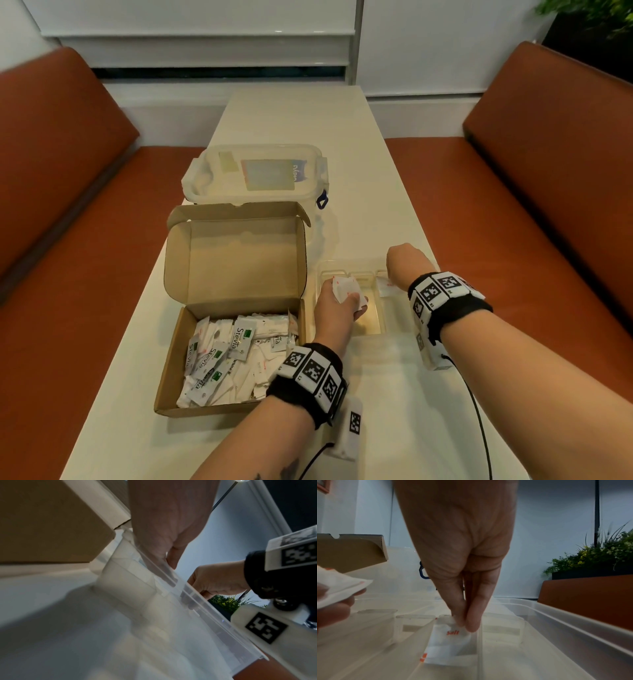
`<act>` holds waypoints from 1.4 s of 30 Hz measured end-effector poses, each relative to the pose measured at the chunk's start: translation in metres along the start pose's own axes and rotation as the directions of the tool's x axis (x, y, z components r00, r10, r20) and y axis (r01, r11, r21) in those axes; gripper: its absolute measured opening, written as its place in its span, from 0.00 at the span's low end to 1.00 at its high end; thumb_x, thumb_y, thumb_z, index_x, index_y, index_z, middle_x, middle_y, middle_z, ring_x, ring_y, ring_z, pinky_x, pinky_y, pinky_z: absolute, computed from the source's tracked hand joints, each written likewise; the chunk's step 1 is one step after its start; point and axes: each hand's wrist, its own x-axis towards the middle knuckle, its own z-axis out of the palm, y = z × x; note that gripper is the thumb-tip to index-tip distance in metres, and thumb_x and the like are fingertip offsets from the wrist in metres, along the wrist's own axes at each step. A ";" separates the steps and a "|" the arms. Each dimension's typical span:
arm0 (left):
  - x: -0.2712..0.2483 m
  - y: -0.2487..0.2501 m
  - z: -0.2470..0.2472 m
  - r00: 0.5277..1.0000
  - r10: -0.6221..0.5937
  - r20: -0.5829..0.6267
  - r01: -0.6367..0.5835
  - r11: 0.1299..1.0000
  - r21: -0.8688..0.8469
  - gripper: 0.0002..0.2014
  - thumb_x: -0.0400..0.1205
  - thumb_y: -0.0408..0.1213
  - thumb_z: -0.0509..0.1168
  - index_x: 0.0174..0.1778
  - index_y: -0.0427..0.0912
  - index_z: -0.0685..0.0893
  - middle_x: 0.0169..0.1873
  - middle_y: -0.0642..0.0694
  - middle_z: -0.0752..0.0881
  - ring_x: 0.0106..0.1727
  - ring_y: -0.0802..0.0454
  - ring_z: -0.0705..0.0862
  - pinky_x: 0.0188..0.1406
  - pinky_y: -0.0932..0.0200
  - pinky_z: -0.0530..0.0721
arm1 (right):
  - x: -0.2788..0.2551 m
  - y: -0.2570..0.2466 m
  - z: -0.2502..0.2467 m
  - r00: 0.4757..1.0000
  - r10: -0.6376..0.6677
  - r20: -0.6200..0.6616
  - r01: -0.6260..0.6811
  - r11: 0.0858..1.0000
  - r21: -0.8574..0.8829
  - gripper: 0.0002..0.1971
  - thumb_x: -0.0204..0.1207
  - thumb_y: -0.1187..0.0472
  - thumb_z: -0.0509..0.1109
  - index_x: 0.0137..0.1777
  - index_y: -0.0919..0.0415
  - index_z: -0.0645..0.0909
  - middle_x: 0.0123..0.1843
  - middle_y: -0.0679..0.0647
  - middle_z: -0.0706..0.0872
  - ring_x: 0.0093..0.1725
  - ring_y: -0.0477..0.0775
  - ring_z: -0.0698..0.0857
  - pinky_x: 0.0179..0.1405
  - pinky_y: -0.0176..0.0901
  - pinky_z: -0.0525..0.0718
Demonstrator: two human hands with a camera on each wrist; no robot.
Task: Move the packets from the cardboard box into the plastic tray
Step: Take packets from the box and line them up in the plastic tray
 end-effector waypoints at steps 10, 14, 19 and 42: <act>0.001 -0.002 0.000 1.000 0.000 0.017 0.000 1.000 0.019 0.19 0.82 0.24 0.60 0.70 0.36 0.72 0.63 0.37 0.77 0.60 0.38 0.82 0.44 0.60 0.88 | 0.002 0.001 0.001 0.998 -0.051 0.036 0.051 0.999 0.000 0.12 0.79 0.73 0.61 0.57 0.69 0.84 0.57 0.63 0.86 0.56 0.61 0.86 0.54 0.44 0.82; 0.000 -0.003 0.000 1.000 0.003 0.031 -0.004 1.000 0.020 0.19 0.82 0.24 0.60 0.70 0.37 0.72 0.62 0.38 0.76 0.56 0.42 0.83 0.40 0.64 0.88 | 0.002 0.001 0.001 0.998 -0.041 0.037 0.039 0.998 0.040 0.12 0.81 0.72 0.60 0.59 0.69 0.82 0.58 0.64 0.85 0.57 0.62 0.85 0.55 0.43 0.81; 0.000 -0.003 0.000 0.999 0.005 0.038 -0.006 1.000 0.029 0.18 0.82 0.24 0.60 0.68 0.38 0.72 0.58 0.41 0.76 0.47 0.51 0.83 0.40 0.64 0.88 | -0.002 0.002 0.001 0.998 -0.054 0.028 0.052 0.995 0.080 0.12 0.78 0.73 0.61 0.58 0.68 0.82 0.57 0.63 0.85 0.51 0.59 0.84 0.47 0.42 0.79; -0.006 0.007 0.000 0.995 -0.011 0.094 0.015 0.999 -0.047 0.22 0.75 0.17 0.66 0.64 0.33 0.74 0.58 0.31 0.82 0.54 0.39 0.86 0.46 0.53 0.89 | -0.038 -0.016 -0.002 0.984 -0.171 -0.050 0.153 0.660 0.736 0.06 0.75 0.61 0.72 0.48 0.63 0.83 0.38 0.56 0.86 0.33 0.50 0.87 0.26 0.35 0.85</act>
